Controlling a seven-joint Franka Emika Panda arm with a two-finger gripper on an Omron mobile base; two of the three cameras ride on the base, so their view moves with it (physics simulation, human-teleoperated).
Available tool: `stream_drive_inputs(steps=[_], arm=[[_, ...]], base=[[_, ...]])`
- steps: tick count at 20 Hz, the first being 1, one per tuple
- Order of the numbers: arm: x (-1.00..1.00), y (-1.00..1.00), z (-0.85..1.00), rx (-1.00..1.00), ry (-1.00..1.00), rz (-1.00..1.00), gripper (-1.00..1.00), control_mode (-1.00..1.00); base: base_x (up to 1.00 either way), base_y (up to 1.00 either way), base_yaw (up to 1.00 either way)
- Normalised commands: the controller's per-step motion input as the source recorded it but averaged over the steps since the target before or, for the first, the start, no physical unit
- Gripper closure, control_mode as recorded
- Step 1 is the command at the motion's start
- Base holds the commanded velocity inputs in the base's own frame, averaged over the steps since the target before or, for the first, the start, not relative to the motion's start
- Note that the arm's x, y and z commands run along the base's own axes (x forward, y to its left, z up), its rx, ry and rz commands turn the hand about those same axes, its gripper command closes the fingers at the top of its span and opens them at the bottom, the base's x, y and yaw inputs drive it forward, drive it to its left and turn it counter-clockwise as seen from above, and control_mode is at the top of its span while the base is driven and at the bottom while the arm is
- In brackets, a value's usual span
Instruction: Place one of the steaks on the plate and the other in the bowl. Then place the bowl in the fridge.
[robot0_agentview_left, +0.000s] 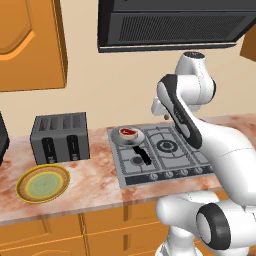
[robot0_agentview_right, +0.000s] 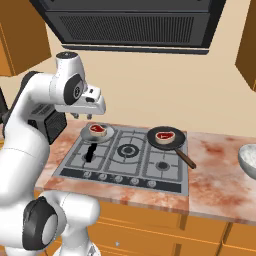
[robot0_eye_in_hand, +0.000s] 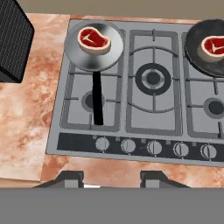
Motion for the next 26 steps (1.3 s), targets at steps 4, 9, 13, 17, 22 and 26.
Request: stream_drive_inputs(steps=[4, 9, 13, 17, 22, 26], arm=[[0.28, 0.04, 0.00, 0.00, 0.05, 0.05, -1.00, -1.00], [0.60, 0.02, -0.21, -0.04, 0.06, 0.21, -1.00, -1.00], [0.47, 0.09, -0.39, -0.13, 0.00, 0.21, -1.00, -1.00], [0.56, 0.05, -0.47, -0.05, 0.05, 0.23, -1.00, -1.00], [0.49, 0.48, -0.29, -0.02, 0.15, 0.13, -1.00, -1.00], [0.57, 0.19, -0.23, -0.02, 0.01, 0.00, -1.00, -1.00]], base=[[0.00, 0.00, 0.00], [0.00, 0.00, 0.00], [0.00, 0.00, 0.00], [0.00, 0.00, 0.00], [0.00, 0.00, 0.00], [0.00, 0.00, 0.00]])
